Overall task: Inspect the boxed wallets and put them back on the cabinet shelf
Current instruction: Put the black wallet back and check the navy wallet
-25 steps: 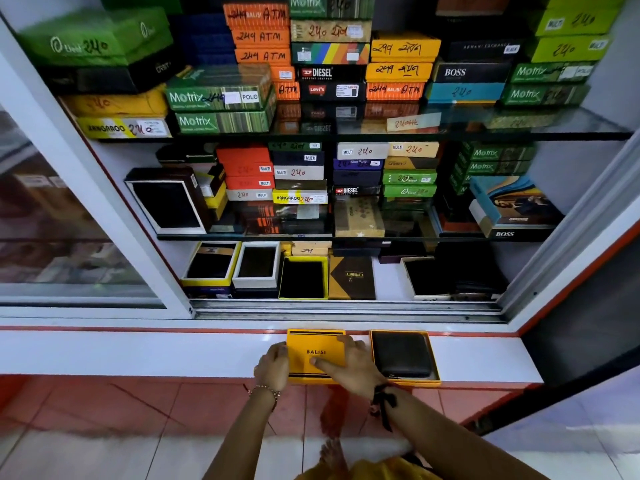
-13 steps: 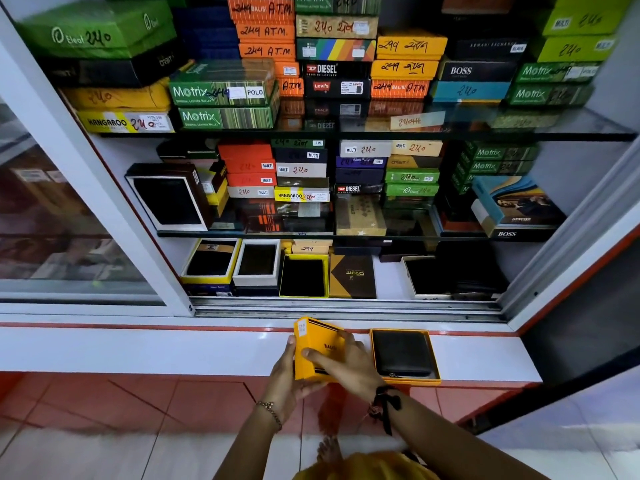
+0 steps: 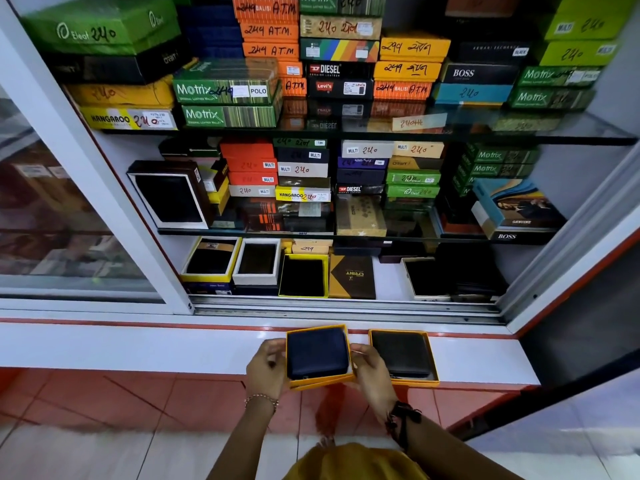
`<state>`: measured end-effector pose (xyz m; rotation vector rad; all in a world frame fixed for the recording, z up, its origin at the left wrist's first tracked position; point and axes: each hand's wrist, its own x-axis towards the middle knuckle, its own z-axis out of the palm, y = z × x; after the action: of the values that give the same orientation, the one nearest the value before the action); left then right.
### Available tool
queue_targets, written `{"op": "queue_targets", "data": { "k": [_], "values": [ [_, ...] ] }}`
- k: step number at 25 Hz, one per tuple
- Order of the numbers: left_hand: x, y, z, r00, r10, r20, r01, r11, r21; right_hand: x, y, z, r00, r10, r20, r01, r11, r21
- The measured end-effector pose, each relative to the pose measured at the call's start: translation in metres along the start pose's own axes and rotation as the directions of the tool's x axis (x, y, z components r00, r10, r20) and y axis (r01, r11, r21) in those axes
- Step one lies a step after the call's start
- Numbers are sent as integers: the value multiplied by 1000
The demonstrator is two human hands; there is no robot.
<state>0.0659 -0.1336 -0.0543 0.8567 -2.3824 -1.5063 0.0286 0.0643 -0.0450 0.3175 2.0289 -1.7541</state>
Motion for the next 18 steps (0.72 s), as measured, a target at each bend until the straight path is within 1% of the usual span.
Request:
{"op": "queue_targets", "data": {
  "k": [2, 5, 7, 9, 12, 13, 14, 15, 16, 18],
  "values": [
    [1, 0, 1, 998, 42, 39, -48, 983, 175, 4, -1, 0, 998, -63, 4, 63, 976, -208],
    [-1, 2, 1, 974, 54, 221, -128, 932, 339, 6, -2, -4, 988, -106, 113, 145, 888, -436],
    [-1, 5, 3, 951, 52, 306, -181, 894, 410, 10, -6, -6, 977, -157, 143, 212, 772, -600],
    [0, 8, 3, 941, 44, 337, -201, 871, 448, 15, -12, -10, 962, -202, 184, 271, 624, -733],
    [5, 8, -1, 944, 42, 326, -200, 862, 467, 22, -18, -13, 913, -265, 311, 394, 369, -842],
    [5, 8, -2, 952, 54, 301, -192, 873, 448, 22, -17, -13, 890, -292, 351, 432, 285, -856],
    [5, 9, -2, 961, 67, 268, -177, 893, 414, 21, -16, -14, 869, -316, 381, 459, 222, -860],
    [5, 8, -4, 970, 73, 233, -159, 913, 375, 19, -15, -14, 853, -339, 396, 472, 180, -863],
    [6, 7, -6, 976, 72, 205, -141, 928, 346, 18, -15, -14, 841, -373, 393, 475, 159, -865],
    [12, 7, -9, 982, 50, 181, -104, 946, 306, 17, -19, -15, 798, -481, 362, 487, 163, -858]
  ]
}}
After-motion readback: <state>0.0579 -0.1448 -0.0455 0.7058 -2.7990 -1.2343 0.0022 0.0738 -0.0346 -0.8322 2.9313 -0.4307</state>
